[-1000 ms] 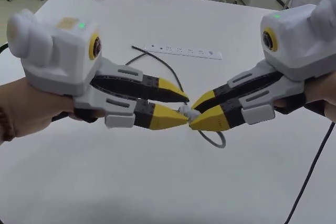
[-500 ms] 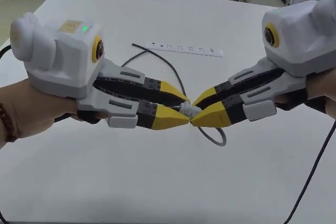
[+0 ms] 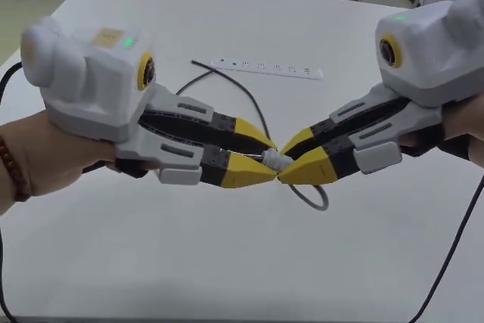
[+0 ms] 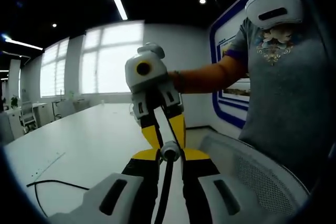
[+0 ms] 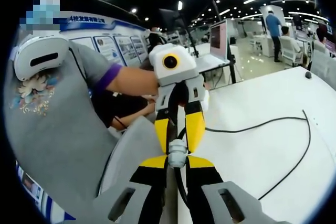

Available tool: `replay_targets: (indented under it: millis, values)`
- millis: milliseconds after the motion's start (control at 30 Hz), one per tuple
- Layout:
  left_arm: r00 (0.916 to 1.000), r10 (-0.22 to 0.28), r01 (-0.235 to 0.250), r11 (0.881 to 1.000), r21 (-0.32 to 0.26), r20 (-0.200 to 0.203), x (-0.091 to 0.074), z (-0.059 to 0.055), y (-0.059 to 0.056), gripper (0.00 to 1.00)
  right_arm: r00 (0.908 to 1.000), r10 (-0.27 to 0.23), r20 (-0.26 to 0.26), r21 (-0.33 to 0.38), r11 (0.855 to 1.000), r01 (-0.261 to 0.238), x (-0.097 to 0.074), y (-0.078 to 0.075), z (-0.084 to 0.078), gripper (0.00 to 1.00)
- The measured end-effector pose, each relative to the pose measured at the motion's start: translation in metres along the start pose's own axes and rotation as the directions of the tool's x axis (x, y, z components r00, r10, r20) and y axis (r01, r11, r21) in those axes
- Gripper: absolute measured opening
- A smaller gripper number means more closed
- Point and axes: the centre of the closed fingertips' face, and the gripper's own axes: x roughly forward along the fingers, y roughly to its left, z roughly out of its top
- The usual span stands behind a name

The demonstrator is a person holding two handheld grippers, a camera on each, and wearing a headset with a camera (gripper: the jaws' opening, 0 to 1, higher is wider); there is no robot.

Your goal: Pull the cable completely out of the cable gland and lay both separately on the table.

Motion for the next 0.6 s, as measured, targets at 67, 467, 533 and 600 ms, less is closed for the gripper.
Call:
replay_targets:
  millis: [67, 467, 533, 600]
  values:
    - [1.0000, 0.001, -0.001, 1.000, 0.013, -0.007, 0.0005, -0.0012, -0.0004, 0.16, 1.0000, 0.002, -0.002, 0.005, 1.000, -0.002, 0.0004, 0.0002, -0.0014, 0.08]
    - [0.9993, -0.005, 0.004, 1.000, 0.030, 0.038, -0.0011, 0.0044, -0.0039, 0.16, 0.9969, 0.049, 0.061, 0.058, 0.997, -0.053, -0.0026, 0.0061, 0.0020, 0.08]
    - [0.9994, -0.005, 0.003, 0.999, 0.044, 0.036, -0.0006, 0.0043, -0.0043, 0.15, 0.9965, 0.052, 0.065, 0.063, 0.996, -0.056, -0.0021, 0.0065, 0.0014, 0.08]
    - [0.9995, -0.006, 0.004, 0.999, 0.047, 0.032, 0.0004, 0.0035, -0.0048, 0.15, 0.9966, 0.056, 0.060, 0.061, 0.996, -0.060, -0.0018, 0.0070, 0.0007, 0.08]
